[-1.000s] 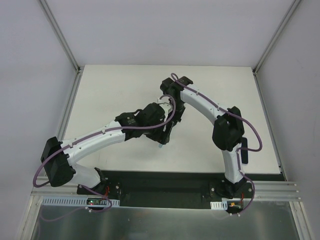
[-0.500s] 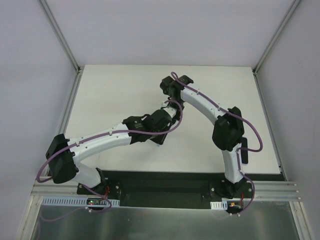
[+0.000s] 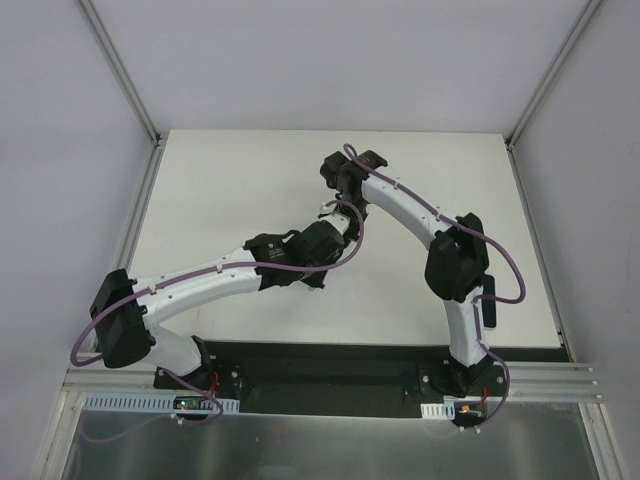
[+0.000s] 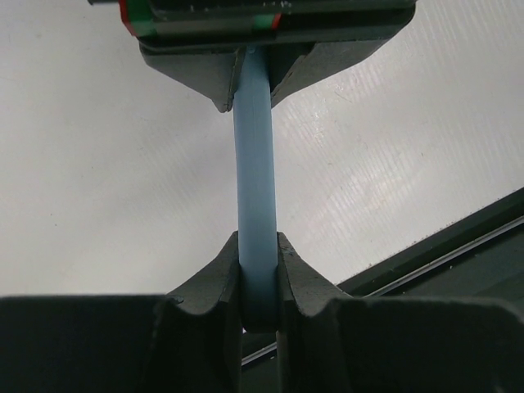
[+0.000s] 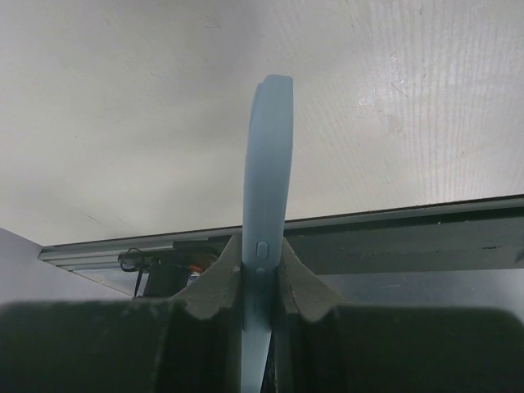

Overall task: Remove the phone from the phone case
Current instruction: Pick up the phone at the center of the board, then remove the phone case from the phone.

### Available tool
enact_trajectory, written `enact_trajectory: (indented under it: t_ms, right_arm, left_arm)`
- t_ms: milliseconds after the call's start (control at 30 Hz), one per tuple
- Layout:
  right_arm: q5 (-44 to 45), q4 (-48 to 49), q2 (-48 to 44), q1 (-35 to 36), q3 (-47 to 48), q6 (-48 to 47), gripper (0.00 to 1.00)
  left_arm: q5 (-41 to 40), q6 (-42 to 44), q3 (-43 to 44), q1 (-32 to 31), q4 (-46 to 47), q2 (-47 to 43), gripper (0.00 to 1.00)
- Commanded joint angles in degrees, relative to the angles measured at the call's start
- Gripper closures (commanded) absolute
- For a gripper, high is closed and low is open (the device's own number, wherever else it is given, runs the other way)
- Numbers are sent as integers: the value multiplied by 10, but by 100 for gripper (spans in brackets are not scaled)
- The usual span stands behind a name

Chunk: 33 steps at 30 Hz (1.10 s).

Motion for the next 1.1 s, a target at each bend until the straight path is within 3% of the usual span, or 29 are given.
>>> enact_trajectory:
  t_ms: [0, 100, 333, 433, 700, 1067]
  right_arm:
    - [-6, -73, -32, 2, -17, -86, 99]
    - [40, -36, -76, 2, -54, -83, 99]
    - [20, 89, -153, -5, -145, -121, 40]
    - [5, 133, -178, -7, -162, -132, 28]
    - [-22, 180, -250, -40, -196, -183, 24]
    - [-59, 330, -462, -148, -392, -235, 22]
  left_arm:
    - [-32, -5, 0, 4, 2, -62, 100]
    - [-26, -12, -17, 10, 2, -89, 100]
    - [20, -33, -49, 51, 3, -141, 100]
    - [56, -42, -60, 79, 7, -154, 100]
    - [157, -53, -97, 152, 34, -192, 100]
    - [315, -58, -109, 221, 71, -228, 100]
